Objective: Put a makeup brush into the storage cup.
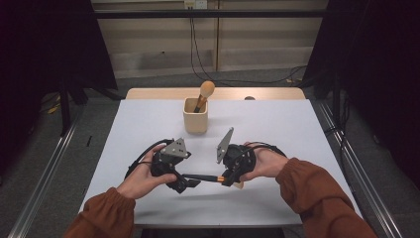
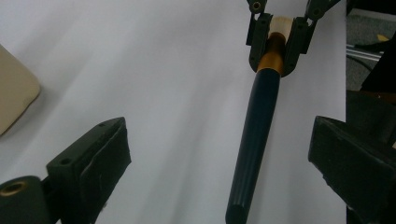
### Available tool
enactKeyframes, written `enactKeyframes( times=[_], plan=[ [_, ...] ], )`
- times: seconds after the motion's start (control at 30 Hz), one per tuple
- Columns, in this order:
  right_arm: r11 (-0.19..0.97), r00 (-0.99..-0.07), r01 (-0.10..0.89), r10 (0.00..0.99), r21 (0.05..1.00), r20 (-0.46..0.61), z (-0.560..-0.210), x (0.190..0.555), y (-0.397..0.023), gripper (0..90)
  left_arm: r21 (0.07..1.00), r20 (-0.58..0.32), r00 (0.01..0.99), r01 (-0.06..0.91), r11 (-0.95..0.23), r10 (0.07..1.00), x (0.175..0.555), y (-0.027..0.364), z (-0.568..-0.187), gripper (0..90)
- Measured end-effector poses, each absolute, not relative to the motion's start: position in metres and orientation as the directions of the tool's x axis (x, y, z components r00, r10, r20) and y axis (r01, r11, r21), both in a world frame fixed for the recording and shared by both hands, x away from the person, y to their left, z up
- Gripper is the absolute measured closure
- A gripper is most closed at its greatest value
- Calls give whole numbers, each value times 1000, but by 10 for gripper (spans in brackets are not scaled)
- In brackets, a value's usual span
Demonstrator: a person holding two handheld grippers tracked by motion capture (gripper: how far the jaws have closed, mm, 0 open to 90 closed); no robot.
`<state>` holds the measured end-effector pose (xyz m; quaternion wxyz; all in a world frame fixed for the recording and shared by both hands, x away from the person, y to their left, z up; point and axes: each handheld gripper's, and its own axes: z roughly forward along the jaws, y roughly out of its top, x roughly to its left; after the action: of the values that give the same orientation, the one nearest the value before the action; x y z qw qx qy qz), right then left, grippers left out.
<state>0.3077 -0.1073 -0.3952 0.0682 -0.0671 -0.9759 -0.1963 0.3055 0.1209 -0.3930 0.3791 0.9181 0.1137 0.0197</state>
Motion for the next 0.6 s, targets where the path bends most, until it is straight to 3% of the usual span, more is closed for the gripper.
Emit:
enactKeyframes(
  times=[0.6],
  plan=[
    [947,-981,133,83,292,177,-397,312,-98,747,559,-101,984,179,-809,148,312,114,-398,72]
  ],
)
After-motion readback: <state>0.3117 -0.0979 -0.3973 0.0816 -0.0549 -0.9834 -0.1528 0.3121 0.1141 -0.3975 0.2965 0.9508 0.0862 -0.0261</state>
